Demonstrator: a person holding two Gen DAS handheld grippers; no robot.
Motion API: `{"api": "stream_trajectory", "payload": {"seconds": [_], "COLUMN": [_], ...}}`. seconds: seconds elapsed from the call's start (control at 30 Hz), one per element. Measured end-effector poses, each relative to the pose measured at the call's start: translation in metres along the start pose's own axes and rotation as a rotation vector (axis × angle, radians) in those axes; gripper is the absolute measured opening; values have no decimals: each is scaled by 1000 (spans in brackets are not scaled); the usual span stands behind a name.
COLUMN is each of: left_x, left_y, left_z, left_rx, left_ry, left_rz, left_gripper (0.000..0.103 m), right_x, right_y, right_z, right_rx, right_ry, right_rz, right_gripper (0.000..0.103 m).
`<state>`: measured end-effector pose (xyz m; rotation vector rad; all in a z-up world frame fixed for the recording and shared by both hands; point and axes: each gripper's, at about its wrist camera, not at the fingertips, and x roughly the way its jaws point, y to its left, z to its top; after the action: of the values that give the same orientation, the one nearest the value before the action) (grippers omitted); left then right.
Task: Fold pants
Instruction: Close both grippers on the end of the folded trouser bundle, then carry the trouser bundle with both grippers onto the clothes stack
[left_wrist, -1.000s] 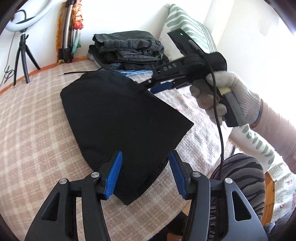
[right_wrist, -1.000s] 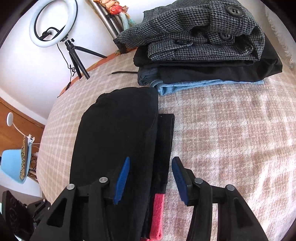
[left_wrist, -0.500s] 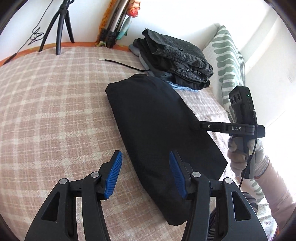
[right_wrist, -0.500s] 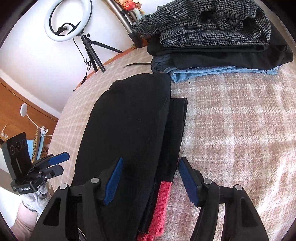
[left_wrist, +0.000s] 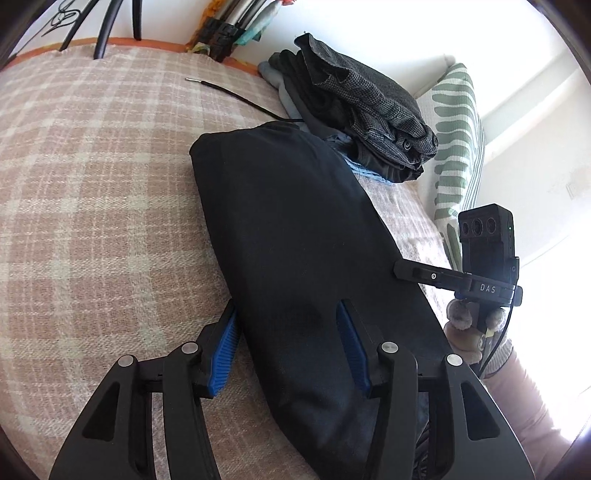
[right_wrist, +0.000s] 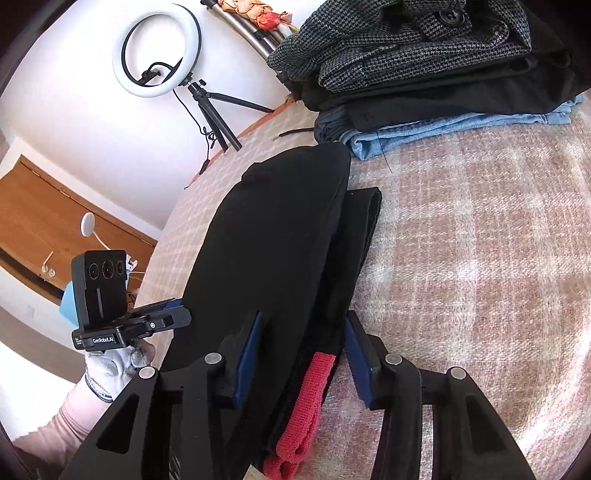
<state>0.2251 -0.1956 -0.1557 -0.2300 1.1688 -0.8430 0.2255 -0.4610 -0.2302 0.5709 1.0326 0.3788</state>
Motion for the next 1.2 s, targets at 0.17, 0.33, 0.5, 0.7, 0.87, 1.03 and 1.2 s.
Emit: {"api": "stream_trajectory", "payload": {"seconds": [0.17, 0.33, 0.5, 0.7, 0.87, 1.03, 1.2], "left_x": [0, 3, 11, 14, 4, -9, -25], "left_y": [0, 0, -7, -9, -7, -22, -41], "left_z": [1, 3, 7, 11, 6, 3, 6], "left_rx": [19, 29, 65, 39, 26, 66, 121], "left_ry": [1, 0, 5, -1, -43, -87, -123], "left_rz": [5, -3, 13, 33, 46, 63, 68], "left_gripper": [49, 49, 49, 44, 16, 9, 8], "right_x": [-2, 1, 7, 17, 5, -6, -25], "right_y": [-3, -9, -7, 10, 29, 56, 77], "right_z": [7, 5, 6, 1, 0, 0, 1], "right_rx": [33, 65, 86, 41, 6, -50, -88], "right_ry": [48, 52, 46, 24, -4, -38, -82], "right_rz": [-11, 56, 101, 57, -11, -69, -100], "right_gripper": [48, 54, 53, 21, 15, 12, 12]}}
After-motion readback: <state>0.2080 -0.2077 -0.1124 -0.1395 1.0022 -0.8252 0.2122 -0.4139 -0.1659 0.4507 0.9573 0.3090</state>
